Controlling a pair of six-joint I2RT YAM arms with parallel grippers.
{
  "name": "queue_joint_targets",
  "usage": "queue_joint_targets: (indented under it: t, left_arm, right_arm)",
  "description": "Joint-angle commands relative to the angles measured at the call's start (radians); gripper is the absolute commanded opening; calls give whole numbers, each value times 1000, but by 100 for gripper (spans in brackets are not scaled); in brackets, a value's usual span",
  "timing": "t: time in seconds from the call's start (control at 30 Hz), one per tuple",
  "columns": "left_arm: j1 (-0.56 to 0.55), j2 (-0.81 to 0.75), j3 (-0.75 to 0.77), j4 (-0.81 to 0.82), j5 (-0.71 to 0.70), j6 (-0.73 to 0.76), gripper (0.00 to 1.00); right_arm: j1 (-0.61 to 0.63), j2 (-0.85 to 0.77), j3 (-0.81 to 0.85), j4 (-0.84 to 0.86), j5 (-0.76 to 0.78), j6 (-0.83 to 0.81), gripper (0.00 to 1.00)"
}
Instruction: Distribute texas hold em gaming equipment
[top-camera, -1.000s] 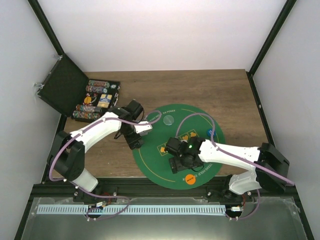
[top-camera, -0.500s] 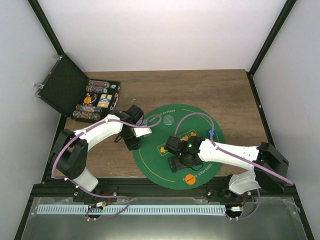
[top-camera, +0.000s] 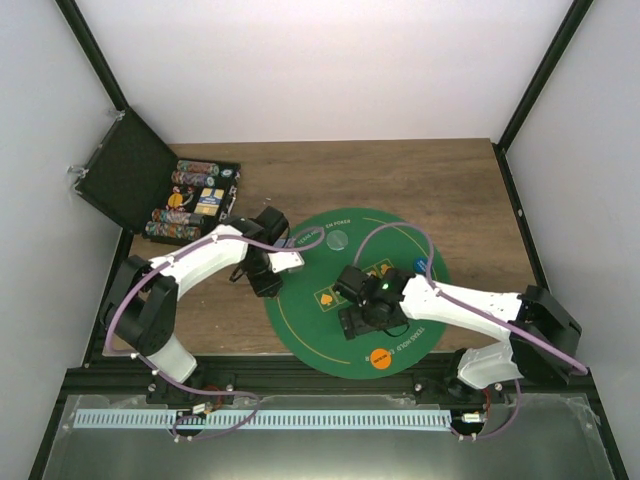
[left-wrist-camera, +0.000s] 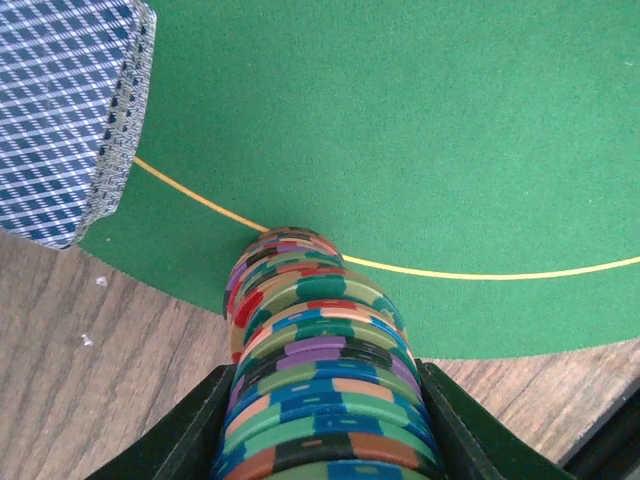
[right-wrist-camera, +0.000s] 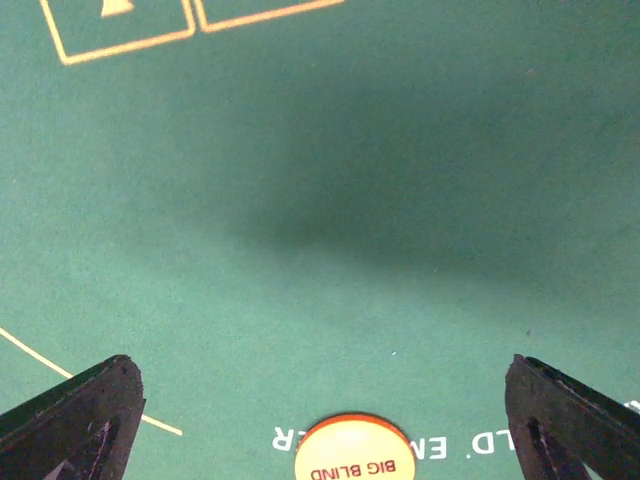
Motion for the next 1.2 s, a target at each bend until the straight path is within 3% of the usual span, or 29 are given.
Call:
queue_joint_targets:
  t: [0.0, 0.23, 0.53, 0.8, 1.17]
  left_arm:
    - [-6, 5, 83, -71, -19, -5, 0]
    - [-72, -33, 160, -169, -3, 7, 0]
    - [-324, -9, 140, -131, 42, -1, 0]
    - [-540, 121, 97, 48, -61, 31, 0]
    - [-577, 262, 92, 140, -169, 74, 3]
  right_arm:
    - [-73, -50, -13, 47, -12, -55, 100]
    - [-293, -173, -61, 80, -35, -156, 100]
    - [-701, -323, -105, 196, -189, -337, 100]
    - [-732, -314, -76, 200, -188, -348, 100]
    - [-732, -332, -44, 165, -184, -353, 100]
